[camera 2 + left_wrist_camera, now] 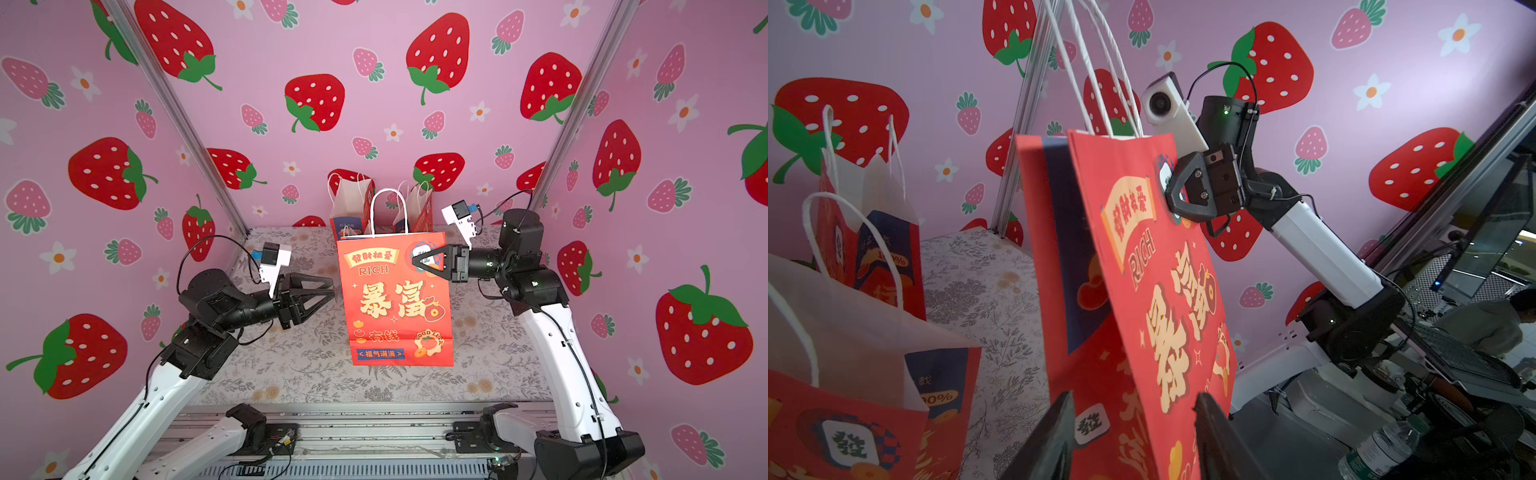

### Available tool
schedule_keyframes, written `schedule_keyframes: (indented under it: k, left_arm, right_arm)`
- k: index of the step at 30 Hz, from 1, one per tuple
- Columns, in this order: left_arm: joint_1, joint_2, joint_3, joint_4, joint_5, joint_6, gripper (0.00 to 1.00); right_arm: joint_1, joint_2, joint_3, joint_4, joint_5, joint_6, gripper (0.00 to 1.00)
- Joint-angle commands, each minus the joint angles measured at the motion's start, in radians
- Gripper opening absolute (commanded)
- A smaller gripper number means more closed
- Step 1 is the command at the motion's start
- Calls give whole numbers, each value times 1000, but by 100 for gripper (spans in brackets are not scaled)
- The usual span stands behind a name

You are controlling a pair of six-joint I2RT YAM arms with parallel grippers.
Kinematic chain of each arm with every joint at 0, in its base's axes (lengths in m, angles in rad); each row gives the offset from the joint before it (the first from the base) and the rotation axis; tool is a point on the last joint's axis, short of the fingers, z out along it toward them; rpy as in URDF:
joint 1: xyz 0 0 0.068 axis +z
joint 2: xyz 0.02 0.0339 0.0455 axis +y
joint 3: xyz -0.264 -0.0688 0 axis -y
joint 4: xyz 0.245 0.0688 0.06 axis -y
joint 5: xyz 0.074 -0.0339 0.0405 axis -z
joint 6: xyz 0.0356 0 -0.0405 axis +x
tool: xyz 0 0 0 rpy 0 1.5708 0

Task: Put away the paper bag
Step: Press the paper bag.

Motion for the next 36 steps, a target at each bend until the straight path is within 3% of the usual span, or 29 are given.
schedule_keyframes:
  k: [1,8,17,24,36]
  left_arm:
    - [37,3,-24,56,97,-21,50]
    - [46,39,-32,111,205,-51,75]
    - [-52,65,2,60,264,22,82]
    - [-122,130,52,-4,236,84,81]
    - [-137,115,53,56,183,48,55]
  right_arm:
    - [-9,31,84,97,-170,25,0]
    - [-10,71,181,189,-271,109,0]
    - [-7,80,203,324,-230,232,0]
    - [13,105,208,446,-189,349,0]
    - [75,65,134,495,-142,371,0]
